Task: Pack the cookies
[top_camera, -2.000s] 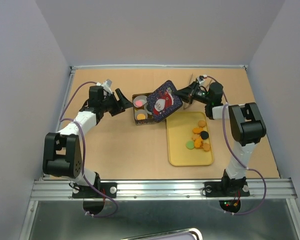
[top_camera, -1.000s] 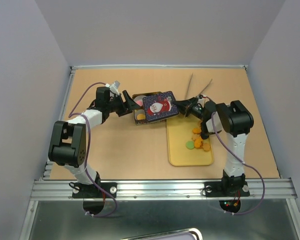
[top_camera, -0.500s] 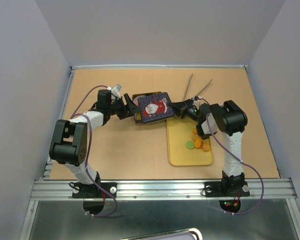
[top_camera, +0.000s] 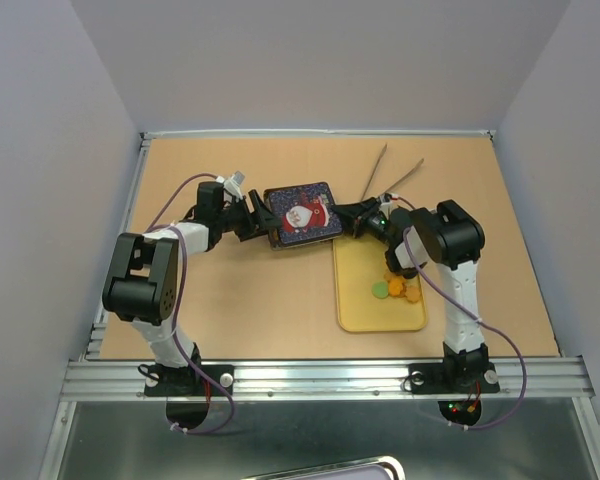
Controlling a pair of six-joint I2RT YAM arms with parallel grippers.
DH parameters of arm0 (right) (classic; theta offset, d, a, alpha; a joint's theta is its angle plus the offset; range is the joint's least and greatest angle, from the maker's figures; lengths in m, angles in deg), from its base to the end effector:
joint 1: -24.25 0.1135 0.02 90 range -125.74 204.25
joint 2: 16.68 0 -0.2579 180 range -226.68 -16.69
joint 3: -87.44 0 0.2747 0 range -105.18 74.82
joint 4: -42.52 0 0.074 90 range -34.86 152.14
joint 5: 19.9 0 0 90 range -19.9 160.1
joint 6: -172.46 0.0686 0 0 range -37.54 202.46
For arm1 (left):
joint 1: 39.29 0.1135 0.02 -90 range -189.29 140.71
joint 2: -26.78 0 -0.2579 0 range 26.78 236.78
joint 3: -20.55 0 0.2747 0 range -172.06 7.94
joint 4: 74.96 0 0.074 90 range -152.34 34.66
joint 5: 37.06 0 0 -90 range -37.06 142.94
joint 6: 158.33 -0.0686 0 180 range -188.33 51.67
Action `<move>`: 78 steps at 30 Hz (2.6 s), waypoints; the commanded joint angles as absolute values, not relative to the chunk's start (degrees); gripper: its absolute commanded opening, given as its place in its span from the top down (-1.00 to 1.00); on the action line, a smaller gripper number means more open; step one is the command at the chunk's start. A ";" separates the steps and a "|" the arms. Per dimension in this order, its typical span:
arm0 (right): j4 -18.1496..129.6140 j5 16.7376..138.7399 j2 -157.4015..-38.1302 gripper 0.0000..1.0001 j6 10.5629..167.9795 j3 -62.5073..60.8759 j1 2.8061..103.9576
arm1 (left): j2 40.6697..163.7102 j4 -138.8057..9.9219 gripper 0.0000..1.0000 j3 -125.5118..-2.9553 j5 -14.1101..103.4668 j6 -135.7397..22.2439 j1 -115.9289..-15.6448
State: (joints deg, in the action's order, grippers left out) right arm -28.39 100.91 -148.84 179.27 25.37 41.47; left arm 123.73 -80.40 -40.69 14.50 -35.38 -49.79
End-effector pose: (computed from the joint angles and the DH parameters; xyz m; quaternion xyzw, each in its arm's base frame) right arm 0.3903 0.1578 0.0483 0.2878 0.6411 0.6774 0.2174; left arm 0.3704 -0.1120 0.1448 0.0014 0.8351 -0.4392 0.3311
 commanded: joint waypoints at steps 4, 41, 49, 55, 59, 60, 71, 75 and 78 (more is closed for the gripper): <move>-21.60 101.12 -150.46 0.17 175.36 25.60 43.06 | 125.13 -83.17 -0.54 -41.02 11.90 -36.51 -50.45; 41.42 96.03 -139.73 0.14 148.20 2.05 51.50 | 127.07 -86.33 -0.52 -41.81 9.70 -35.98 -50.45; 43.89 95.94 -139.99 0.15 147.23 0.64 51.85 | 127.24 -86.77 -0.52 -41.81 9.17 -35.90 -50.45; 45.03 96.11 -140.35 0.15 146.18 -0.77 52.82 | 127.15 -86.86 -0.51 -41.55 9.08 -35.90 -50.45; 45.47 95.94 -140.61 0.15 145.83 -0.94 53.17 | 126.72 -86.86 -0.51 -41.28 9.08 -35.90 -50.45; 45.47 96.02 -140.52 0.15 145.83 -0.86 53.17 | 126.72 -86.86 -0.51 -41.20 9.08 -35.90 -50.45; 46.17 96.82 -141.05 0.15 144.95 -1.73 54.22 | 126.19 -86.68 -0.51 -41.02 9.43 -35.98 -50.45; 47.66 96.47 -141.05 0.15 143.89 -2.88 55.19 | 126.19 -86.42 -0.51 -41.63 9.78 -35.98 -50.36; 48.54 95.68 -140.18 0.16 143.02 -2.88 55.72 | 126.28 -86.16 -0.44 -41.98 9.96 -35.90 -50.45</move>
State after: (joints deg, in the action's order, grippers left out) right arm 39.94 88.60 -138.99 143.69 -2.22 48.29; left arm 126.48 -81.63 -40.69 13.59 -35.90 -48.76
